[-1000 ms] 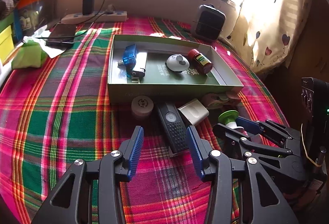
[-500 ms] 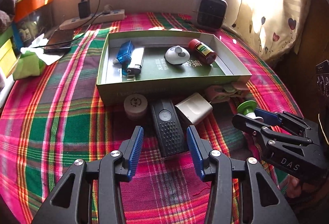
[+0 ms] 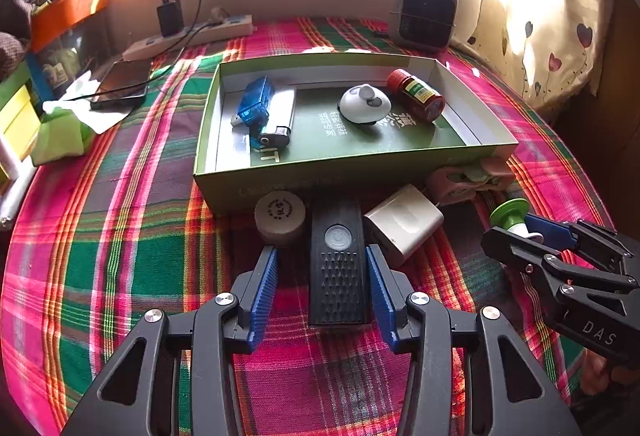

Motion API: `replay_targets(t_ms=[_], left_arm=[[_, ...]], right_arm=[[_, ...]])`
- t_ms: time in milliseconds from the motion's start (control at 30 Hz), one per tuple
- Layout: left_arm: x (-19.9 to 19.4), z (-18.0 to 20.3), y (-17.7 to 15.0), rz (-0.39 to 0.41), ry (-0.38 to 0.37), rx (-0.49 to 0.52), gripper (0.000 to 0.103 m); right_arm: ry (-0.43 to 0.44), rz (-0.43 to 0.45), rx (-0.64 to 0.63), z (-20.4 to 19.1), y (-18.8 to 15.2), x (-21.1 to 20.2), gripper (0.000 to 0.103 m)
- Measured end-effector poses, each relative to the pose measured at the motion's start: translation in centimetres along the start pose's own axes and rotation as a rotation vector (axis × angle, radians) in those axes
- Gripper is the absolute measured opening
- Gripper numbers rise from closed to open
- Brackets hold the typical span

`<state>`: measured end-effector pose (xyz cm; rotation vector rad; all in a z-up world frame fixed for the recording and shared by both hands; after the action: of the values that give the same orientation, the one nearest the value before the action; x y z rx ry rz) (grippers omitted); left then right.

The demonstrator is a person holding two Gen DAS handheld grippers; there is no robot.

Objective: Organize rigid objects
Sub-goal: 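Reach the left tool to the black remote while the right tool reaches the green-white spool, then close the left tool on the black remote while the right tool closes on the spool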

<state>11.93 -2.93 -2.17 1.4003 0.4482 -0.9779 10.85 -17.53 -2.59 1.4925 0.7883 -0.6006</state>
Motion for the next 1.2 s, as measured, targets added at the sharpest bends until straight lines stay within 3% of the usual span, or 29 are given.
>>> replay_targets(t_ms=[333,567,1200], left_arm=[[0.28,-0.04,0.19,0.006,0.002,0.009,0.042],[0.14,0.20,0.18,0.007,-0.007,0.016,0.026],[-0.69,0.16,0.16,0.030,-0.020,0.004,0.026]], right_arm=[[-0.002,0.000,-0.001,0.00,0.01,0.01,0.045],[-0.005,0.000,-0.002,0.02,0.01,0.02,0.045],[-0.012,0.000,-0.006,0.06,0.05,0.07,0.045]])
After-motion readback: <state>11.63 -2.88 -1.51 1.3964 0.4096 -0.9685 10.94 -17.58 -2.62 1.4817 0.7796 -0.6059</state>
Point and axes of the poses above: each gripper's, at about its wrist camera, not at the fingertips, and x roughly the way its jaws point, z to its right, y to its top, the point moved 4 cm from there along x, roughly the way its jaws point, and after that the axes turned 9 degrees about -y, right-handed, at the moved point
